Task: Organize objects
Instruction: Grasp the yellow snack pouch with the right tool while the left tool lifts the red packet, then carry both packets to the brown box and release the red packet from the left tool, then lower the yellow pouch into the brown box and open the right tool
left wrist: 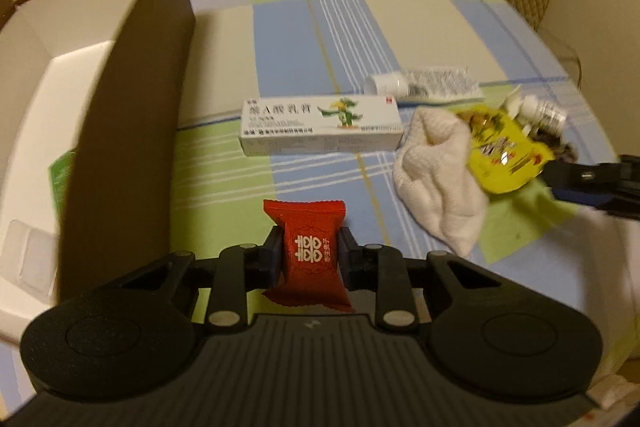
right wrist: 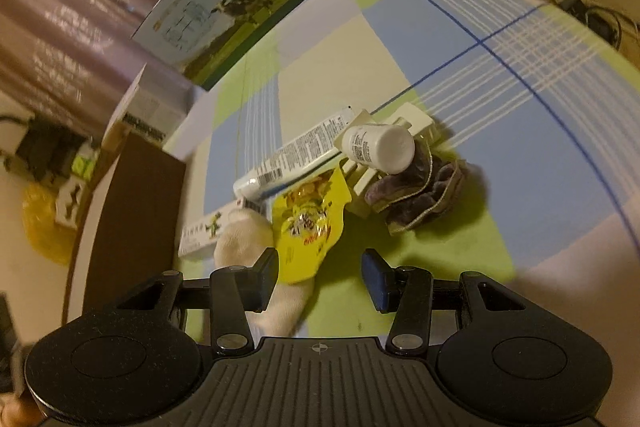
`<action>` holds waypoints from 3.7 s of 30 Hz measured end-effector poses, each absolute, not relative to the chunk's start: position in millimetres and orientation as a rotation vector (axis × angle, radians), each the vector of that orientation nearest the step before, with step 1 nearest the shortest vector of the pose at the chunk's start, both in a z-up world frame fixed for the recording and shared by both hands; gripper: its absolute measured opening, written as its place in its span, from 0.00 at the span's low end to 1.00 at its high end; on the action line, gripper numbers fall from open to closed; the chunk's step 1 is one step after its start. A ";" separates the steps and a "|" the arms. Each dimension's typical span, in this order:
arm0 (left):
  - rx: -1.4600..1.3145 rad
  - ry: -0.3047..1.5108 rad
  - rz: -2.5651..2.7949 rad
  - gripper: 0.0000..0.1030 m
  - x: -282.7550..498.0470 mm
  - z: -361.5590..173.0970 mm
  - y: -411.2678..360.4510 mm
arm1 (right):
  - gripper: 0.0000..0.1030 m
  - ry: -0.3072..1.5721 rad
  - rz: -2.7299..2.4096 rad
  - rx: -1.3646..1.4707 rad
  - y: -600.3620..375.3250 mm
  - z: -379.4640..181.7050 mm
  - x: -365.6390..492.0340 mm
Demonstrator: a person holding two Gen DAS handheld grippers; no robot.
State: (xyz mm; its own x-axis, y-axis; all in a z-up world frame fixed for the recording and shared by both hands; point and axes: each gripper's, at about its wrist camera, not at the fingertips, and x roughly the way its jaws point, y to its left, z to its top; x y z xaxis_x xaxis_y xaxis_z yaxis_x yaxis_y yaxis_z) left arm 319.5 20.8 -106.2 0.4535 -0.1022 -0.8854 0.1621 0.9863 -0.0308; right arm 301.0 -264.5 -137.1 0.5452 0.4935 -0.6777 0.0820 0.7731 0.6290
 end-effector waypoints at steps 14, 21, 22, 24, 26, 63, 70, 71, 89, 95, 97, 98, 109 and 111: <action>-0.025 0.999 -0.077 0.23 291.9 -62.6 54.1 | 0.29 0.936 0.226 0.980 -266.2 -173.4 324.4; -0.041 0.984 -0.053 0.23 279.2 -55.3 69.6 | 0.16 0.916 0.195 1.038 -270.1 -180.6 328.6; -0.042 0.982 -0.051 0.23 278.0 -54.5 70.9 | 0.16 0.909 0.193 1.041 -270.2 -180.5 327.6; -0.045 0.977 -0.049 0.23 275.5 -52.6 74.0 | 0.16 0.891 0.199 1.050 -269.7 -179.1 325.5; -0.047 0.973 -0.047 0.23 272.5 -51.0 77.2 | 0.16 0.874 0.210 1.037 -270.2 -174.1 322.8; -0.110 0.822 0.080 0.23 268.8 0.7 209.5 | 0.16 0.930 0.791 0.420 17.8 -19.6 315.9; -0.106 0.853 0.097 0.23 283.4 -11.2 240.2 | 0.16 0.971 0.767 0.273 71.2 -34.4 319.2; -0.108 0.859 0.095 0.23 286.7 -13.3 244.2 | 0.16 0.976 0.763 0.264 74.9 -37.3 320.3; -0.092 0.929 0.053 0.23 344.6 -42.1 263.3 | 0.16 1.034 0.672 0.167 105.9 -62.2 353.9; -0.070 0.930 0.046 0.32 357.6 -45.2 263.0 | 0.16 1.043 0.663 0.165 109.6 -63.7 361.2; -0.072 0.932 0.047 0.33 360.3 -45.9 264.9 | 0.16 1.045 0.661 0.163 110.4 -64.7 362.1; -0.073 0.933 0.047 0.34 361.1 -46.3 266.1 | 0.16 1.046 0.661 0.162 110.9 -65.2 362.6; -0.080 0.938 0.054 0.45 362.2 -48.5 272.6 | 0.16 1.049 0.663 0.175 116.3 -69.9 368.2; -0.081 0.938 0.057 0.46 361.2 -48.9 273.2 | 0.17 1.039 0.663 0.172 116.4 -67.4 369.2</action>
